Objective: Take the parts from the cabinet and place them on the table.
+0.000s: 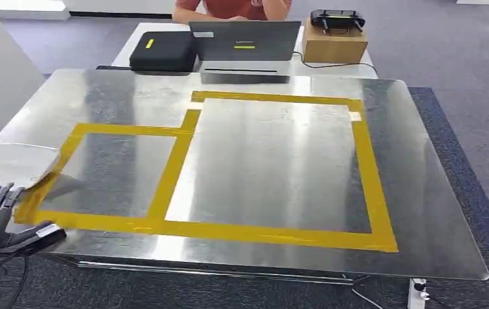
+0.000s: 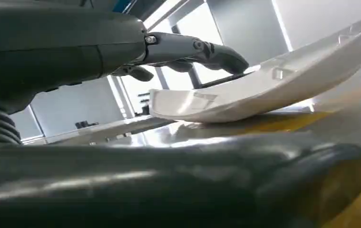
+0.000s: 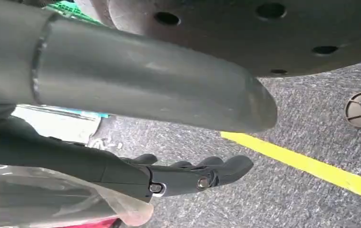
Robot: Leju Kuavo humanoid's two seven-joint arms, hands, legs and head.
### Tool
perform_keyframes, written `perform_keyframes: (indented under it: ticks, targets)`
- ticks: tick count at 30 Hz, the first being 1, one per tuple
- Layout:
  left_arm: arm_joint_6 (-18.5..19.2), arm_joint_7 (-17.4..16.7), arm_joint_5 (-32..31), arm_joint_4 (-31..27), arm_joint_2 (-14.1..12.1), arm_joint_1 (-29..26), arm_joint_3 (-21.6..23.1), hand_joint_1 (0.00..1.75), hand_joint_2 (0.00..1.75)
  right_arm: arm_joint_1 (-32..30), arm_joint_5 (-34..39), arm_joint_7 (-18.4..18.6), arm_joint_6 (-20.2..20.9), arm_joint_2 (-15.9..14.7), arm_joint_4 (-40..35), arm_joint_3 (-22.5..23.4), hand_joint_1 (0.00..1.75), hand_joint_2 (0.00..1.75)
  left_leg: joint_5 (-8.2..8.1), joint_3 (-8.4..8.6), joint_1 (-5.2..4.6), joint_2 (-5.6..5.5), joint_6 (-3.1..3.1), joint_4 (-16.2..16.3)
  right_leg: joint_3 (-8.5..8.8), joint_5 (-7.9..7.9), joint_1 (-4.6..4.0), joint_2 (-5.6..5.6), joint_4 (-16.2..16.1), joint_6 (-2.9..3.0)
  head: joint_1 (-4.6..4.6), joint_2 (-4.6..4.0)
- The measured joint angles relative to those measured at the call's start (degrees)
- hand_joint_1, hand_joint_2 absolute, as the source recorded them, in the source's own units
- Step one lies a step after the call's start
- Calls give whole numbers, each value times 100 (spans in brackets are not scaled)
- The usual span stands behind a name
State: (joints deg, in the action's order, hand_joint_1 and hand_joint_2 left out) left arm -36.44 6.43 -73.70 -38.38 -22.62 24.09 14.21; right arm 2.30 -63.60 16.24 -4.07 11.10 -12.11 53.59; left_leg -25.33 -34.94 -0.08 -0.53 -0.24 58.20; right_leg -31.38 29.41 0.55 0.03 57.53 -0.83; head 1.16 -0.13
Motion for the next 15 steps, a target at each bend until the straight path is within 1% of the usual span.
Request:
perform_keyframes:
  ticks: [11,15]
  targets:
    - [-13,11,20,-208,-7,-177,-101,0,0,-1,-24,-2,-20,0,0,-4,0,0,-1,-1,0,0,1,0,-1,0,0,1,0,0,0,0]
    - [2,11,35,-254,-9,-203,-131,0,0,0,-26,0,-22,0,0,-4,0,0,-8,-2,-13,0,12,8,1,-3,12,0,-5,-8,0,0]
